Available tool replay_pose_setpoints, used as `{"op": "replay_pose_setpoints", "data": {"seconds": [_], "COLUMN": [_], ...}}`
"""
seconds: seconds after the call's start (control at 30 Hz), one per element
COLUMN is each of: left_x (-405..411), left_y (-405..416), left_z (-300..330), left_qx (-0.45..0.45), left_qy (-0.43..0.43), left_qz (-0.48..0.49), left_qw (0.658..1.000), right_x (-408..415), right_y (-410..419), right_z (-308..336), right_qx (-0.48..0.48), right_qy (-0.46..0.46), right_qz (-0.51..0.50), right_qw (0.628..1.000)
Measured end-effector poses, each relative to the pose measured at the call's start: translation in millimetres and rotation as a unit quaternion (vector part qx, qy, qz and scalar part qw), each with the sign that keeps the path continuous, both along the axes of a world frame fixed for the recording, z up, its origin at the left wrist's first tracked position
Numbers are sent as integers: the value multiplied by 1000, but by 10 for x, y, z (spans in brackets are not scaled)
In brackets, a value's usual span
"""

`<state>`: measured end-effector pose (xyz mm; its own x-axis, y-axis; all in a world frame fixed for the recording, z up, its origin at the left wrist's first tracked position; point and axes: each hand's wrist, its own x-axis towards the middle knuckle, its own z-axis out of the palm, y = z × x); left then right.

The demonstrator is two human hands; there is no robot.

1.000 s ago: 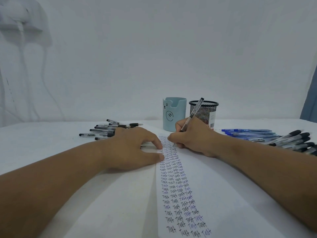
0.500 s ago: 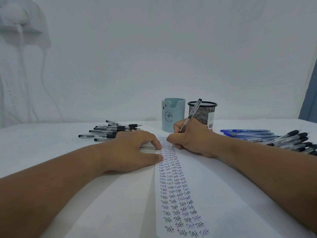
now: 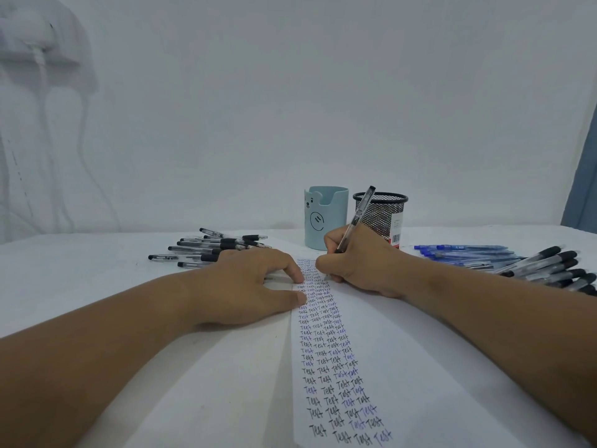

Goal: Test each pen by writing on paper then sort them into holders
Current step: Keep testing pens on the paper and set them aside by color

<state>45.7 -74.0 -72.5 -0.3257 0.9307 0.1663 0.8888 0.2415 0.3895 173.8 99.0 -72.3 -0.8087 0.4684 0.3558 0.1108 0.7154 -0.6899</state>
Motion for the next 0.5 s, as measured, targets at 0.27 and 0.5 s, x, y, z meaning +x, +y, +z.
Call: {"op": "replay_pose_setpoints", "data": {"seconds": [0.27,0.5], "left_x": [2,-24], "left_y": [-5,8], "left_z": [8,-8], "left_qx": [-15,-16], "left_qy": [-5,-8], "left_qz": [-3,-5], "left_qw": [1000,1000], "right_x": [6,-2], "right_y": [11,35], "right_z": [2,6], "right_qx": [9,18], "right_qy": [6,-1], "right_qz": [2,6], "right_qw": [1000,1000]}}
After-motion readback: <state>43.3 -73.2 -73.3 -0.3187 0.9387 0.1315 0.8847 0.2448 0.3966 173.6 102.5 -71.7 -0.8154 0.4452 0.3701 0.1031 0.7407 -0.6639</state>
